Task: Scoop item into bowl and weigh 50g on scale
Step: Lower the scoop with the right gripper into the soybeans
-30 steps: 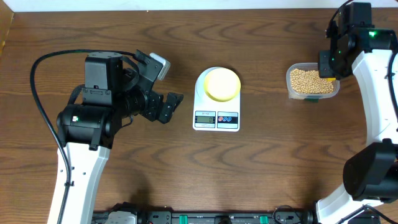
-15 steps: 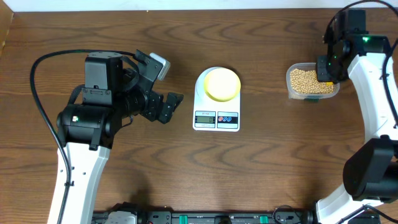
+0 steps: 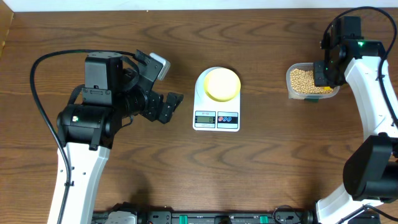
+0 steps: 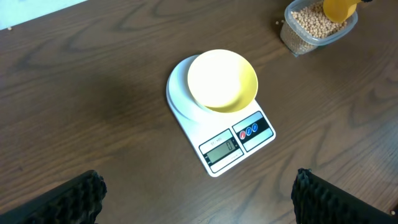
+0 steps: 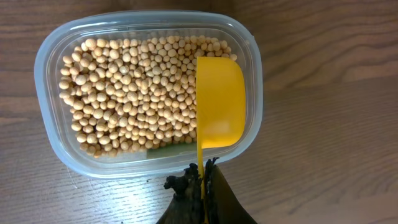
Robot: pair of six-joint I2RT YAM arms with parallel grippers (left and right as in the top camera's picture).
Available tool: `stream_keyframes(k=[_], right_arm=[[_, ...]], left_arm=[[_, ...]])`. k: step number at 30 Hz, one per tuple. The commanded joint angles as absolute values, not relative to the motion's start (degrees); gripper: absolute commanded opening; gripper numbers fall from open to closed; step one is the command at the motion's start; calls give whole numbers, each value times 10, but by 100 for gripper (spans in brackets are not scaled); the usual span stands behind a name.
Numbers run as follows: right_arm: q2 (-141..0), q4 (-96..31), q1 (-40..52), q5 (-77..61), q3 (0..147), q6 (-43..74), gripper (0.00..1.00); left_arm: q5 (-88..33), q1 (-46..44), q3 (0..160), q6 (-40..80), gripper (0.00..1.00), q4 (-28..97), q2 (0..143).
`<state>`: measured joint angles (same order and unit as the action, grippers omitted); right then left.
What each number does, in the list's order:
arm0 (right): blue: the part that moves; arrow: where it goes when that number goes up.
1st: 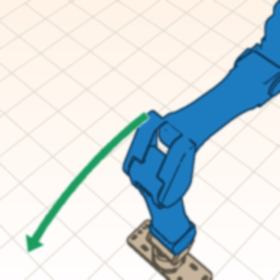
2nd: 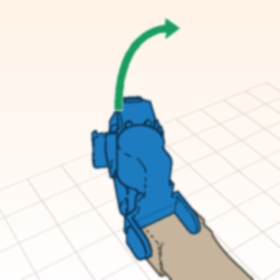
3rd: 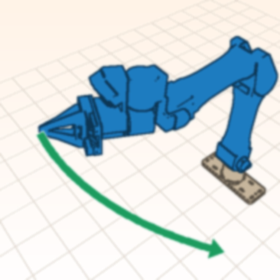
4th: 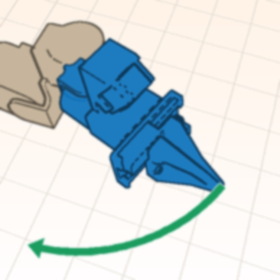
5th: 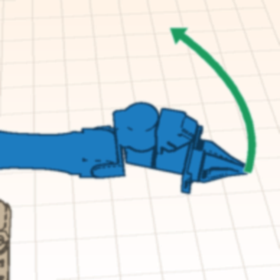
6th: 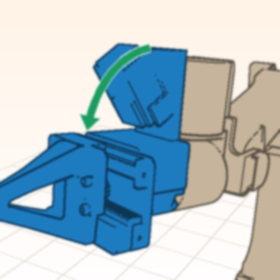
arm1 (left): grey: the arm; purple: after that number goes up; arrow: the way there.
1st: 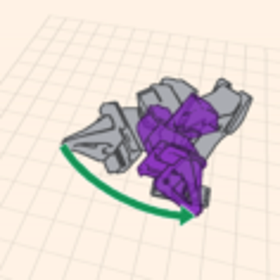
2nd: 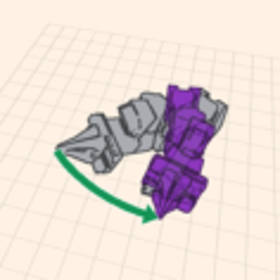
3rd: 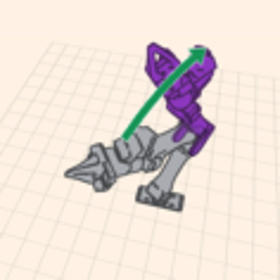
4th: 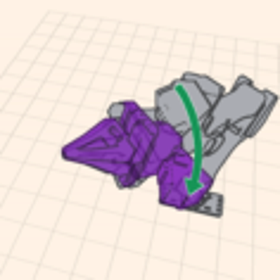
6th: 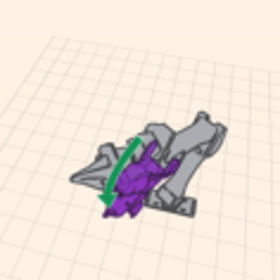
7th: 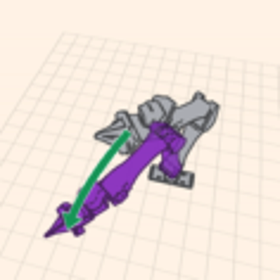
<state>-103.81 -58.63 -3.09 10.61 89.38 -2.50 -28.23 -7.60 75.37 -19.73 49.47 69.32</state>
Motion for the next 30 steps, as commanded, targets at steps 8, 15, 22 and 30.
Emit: stream_keyframes(k=[8, 15, 22, 30], right_arm=[[-1043, -564, -33, 123, 890, -18, 1], [-1043, -561, -33, 125, 890, -18, 1], [-1043, -561, -33, 118, 890, -17, 1], [-1043, -560, -33, 109, 883, -17, 1]], left_arm=[[-289, -74, 752, -197, 98, 495, 692], [-289, -74, 752, -197, 98, 495, 692], [-289, -74, 752, -197, 98, 495, 692], [-289, -74, 752, -197, 98, 495, 692]])
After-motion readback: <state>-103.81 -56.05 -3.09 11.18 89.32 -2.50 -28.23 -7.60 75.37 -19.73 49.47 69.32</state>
